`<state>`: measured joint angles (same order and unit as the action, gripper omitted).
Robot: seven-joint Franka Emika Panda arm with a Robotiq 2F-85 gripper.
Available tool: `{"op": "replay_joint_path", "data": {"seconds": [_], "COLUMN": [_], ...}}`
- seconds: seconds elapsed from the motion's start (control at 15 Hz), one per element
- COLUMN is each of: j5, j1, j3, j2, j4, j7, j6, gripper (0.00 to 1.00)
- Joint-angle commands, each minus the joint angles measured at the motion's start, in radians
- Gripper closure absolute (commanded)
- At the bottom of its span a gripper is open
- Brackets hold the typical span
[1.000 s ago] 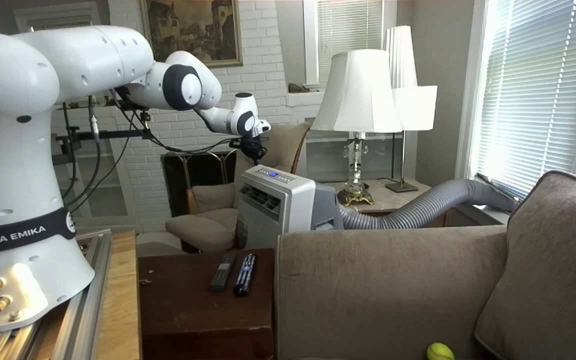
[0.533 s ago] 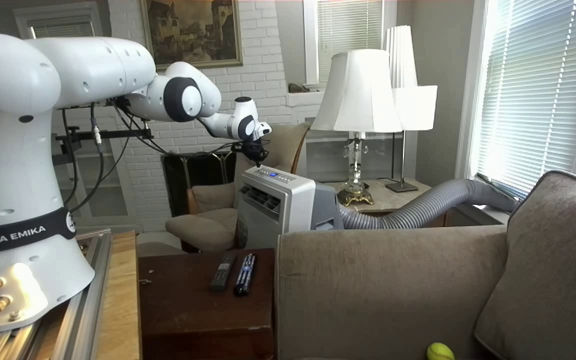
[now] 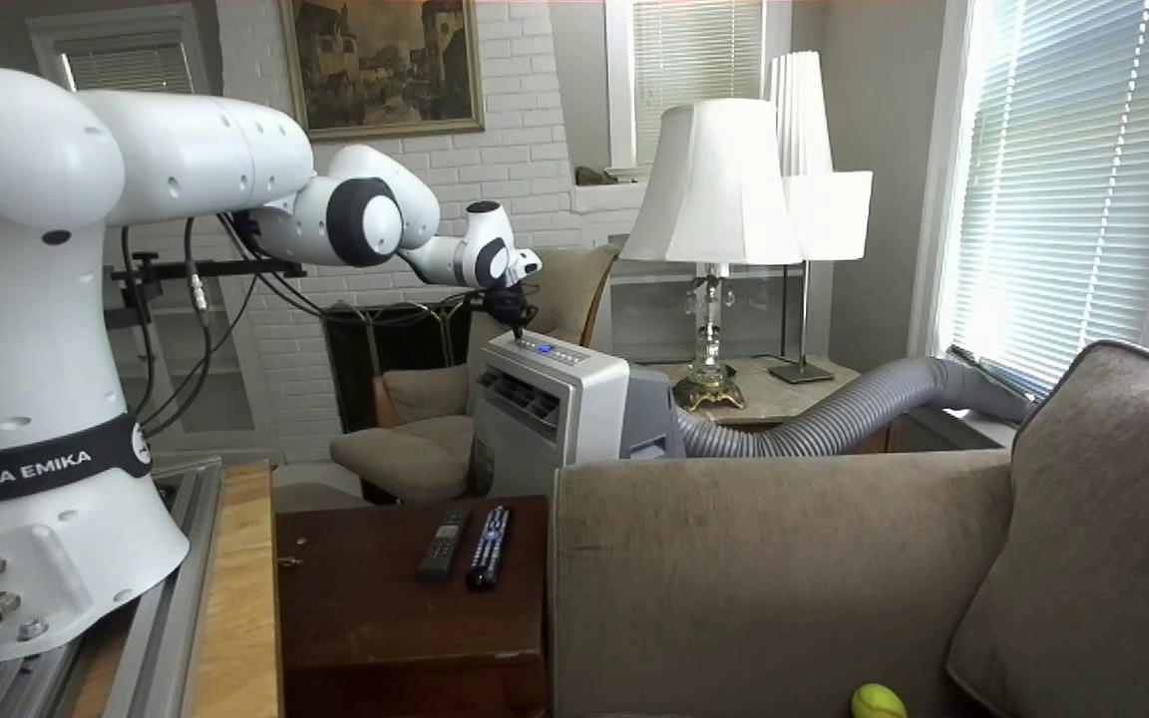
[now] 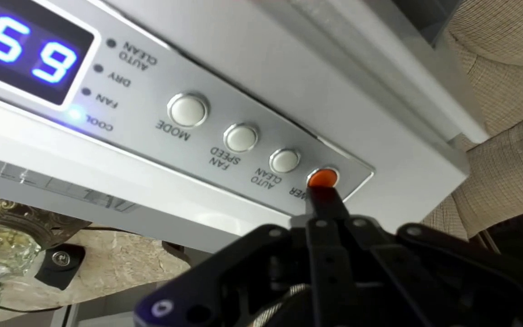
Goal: Press the first button on the left side of the portable aircon
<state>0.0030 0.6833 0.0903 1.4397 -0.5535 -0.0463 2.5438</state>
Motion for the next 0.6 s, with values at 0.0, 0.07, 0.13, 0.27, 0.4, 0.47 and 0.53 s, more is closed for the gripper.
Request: {"op": "replay_joint_path", "data": {"seconds": [0.0, 0.07, 0.13, 0.27, 0.4, 0.47, 0.53], "j5": [-0.036, -0.038, -0.04, -0.051, -0.039, -0.03, -0.01], "j1": [0.02, 0.022, 0.024, 0.028, 0.034, 0.038, 0.04], "j3": [-0.025, -0.031, -0.038, -0.06, -0.093, -0.098, -0.085], "j2": [0.083, 0.091, 0.099, 0.102, 0.045, 0.045, 0.045], "j4": [0.126, 0.139, 0.148, 0.14, 0.027, 0.037, 0.069], "j7": [0.04, 0.04, 0.04, 0.035, 0.024, 0.03, 0.04], "j6": [-0.041, -0.047, -0.055, -0.06, -0.013, -0.024, -0.046], "gripper": [1.0, 1.0, 1.0, 1.0, 1.0, 1.0, 1.0]}}
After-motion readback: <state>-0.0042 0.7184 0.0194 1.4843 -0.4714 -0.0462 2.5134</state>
